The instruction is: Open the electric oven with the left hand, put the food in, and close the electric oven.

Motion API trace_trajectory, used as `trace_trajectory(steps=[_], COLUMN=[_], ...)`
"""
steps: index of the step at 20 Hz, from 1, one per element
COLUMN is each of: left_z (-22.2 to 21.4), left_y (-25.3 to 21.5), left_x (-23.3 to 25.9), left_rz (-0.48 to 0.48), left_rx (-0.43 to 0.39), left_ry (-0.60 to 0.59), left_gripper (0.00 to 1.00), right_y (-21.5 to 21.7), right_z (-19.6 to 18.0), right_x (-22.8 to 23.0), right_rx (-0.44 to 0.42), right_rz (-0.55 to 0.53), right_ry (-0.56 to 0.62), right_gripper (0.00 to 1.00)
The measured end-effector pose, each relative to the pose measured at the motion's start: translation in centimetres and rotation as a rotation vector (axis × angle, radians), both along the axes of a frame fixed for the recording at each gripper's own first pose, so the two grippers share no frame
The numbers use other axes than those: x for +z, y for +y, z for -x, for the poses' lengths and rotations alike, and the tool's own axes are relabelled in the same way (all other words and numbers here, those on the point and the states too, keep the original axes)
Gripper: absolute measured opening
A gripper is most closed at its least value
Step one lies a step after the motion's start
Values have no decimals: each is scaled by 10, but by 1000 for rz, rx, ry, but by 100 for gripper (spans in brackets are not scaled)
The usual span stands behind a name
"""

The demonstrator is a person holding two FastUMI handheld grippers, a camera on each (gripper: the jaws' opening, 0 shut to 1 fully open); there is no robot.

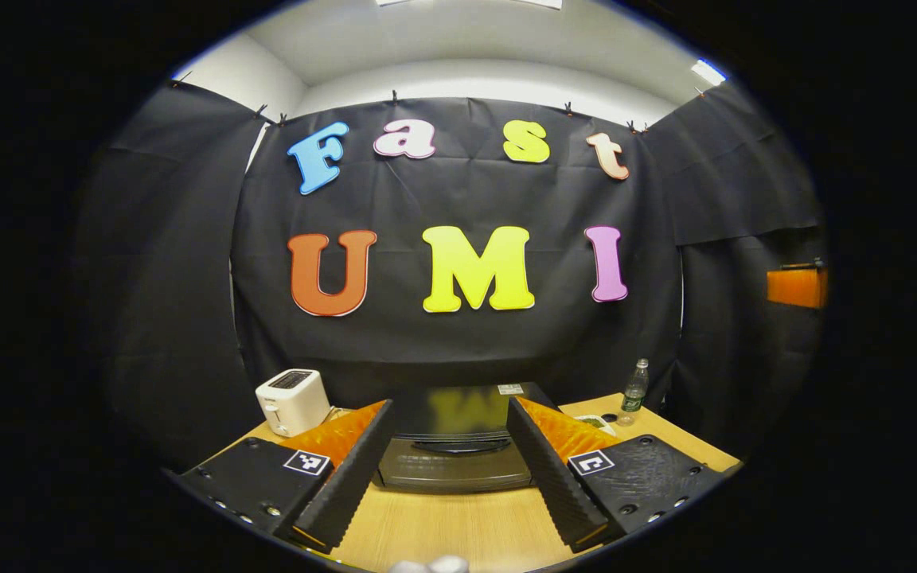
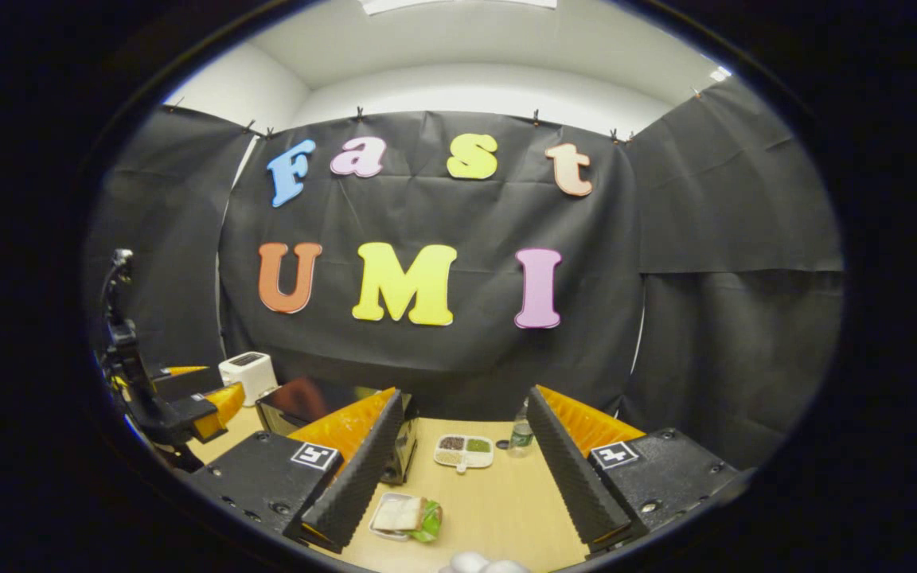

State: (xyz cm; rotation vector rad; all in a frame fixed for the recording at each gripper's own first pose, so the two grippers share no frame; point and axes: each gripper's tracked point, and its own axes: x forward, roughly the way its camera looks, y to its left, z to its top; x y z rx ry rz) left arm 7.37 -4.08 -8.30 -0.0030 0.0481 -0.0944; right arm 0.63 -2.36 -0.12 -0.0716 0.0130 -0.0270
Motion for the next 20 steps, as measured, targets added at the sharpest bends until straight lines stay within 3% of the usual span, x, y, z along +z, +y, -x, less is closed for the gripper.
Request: trace_trajectory(steps=[2, 3, 6, 7, 9, 11, 12, 19, 20], left_z=[-20, -32, -63, -73, -89, -104, -111, -128, -127], left_y=[-10, -14, -17, -17, -12, -8, -7, -5, -4], left_x=[-22, -30, -62, -71, -88, -104, -109, -136, -139], left_rz=[-1, -3, -7, -8, -8, -8, -12, -21, -16], left_rx=[-11, -11, -4, 1, 15, 26, 29, 23, 25], left_ry=[24, 30, 72, 87, 117, 147, 156, 223, 230], left_gripper=[93, 94, 95, 95, 95, 95, 95, 96, 96], right_y=[-11, -17, -31, -34, -41, -43, -43, -37, -35], right_z=[-2, -5, -9, -11, -15, -21, -23, -40, -41], right_x=[-1, -2, -7, -9, -10, -15, -16, -19, -21], right_rx=[-9, -21, -48, -53, -70, -78, -78, -65, -58], right_rz=[13, 24, 53, 54, 53, 54, 57, 46, 39], right_ry=[5, 13, 40, 51, 63, 81, 88, 100, 104], right_gripper=[100, 96, 96, 100, 96, 100, 96, 99, 96])
